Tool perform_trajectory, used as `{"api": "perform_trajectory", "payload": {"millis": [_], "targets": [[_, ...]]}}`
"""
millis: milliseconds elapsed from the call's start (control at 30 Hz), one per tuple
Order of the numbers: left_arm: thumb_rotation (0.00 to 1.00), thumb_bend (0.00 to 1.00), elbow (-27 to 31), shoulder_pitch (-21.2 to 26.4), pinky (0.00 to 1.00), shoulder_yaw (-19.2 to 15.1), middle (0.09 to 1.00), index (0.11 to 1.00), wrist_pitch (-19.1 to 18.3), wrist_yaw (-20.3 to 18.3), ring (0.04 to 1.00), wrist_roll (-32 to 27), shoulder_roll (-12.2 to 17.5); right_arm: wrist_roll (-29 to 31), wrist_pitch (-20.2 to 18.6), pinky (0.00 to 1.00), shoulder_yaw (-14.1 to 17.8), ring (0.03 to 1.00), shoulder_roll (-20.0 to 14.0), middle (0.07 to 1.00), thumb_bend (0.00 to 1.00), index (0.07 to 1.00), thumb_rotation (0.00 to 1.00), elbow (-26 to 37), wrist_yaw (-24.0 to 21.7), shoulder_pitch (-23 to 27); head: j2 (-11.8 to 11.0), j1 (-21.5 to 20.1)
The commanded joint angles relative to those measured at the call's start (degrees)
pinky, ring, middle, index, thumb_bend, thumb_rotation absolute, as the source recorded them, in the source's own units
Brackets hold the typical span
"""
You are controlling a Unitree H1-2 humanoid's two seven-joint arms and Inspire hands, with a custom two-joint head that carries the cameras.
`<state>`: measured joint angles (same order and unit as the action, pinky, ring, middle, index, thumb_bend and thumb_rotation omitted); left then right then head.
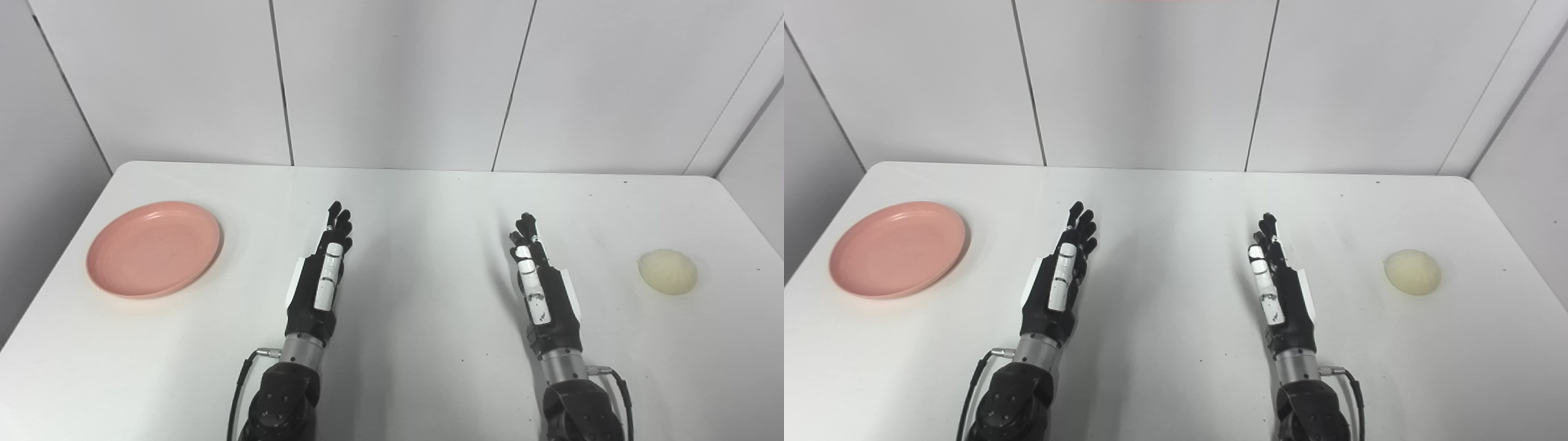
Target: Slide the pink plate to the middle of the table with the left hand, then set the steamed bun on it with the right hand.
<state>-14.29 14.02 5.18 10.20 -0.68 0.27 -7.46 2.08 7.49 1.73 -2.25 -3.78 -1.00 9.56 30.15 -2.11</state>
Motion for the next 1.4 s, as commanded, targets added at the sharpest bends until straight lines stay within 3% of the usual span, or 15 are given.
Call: {"api": "perform_trajectory", "payload": {"millis": [0,300,1367], "targets": [[1.00,0.54,-2.04,-2.12,1.00,-0.11,1.000,1.000,1.29,-0.36,1.000,0.35,1.07,0.54,0.78,1.00,-0.03,0.980,0.79,0.995,0.62,1.000,0.91,-1.14,0.07,-0.79,0.04,0.06],[1.00,0.55,-1.34,-2.24,1.00,-0.06,1.000,1.000,-0.14,-0.91,1.000,-0.13,1.16,-0.07,0.50,1.00,-0.26,0.968,0.85,0.985,0.63,1.000,0.91,-0.94,0.45,-0.83,-0.09,-0.10],[1.00,0.55,-2.39,-1.97,1.00,-0.39,1.000,1.000,1.03,-1.35,1.000,-0.25,1.34,-0.13,0.60,1.00,-0.35,0.974,1.01,0.990,0.61,1.000,0.92,-1.26,0.47,-0.64,-0.12,-0.38]]}}
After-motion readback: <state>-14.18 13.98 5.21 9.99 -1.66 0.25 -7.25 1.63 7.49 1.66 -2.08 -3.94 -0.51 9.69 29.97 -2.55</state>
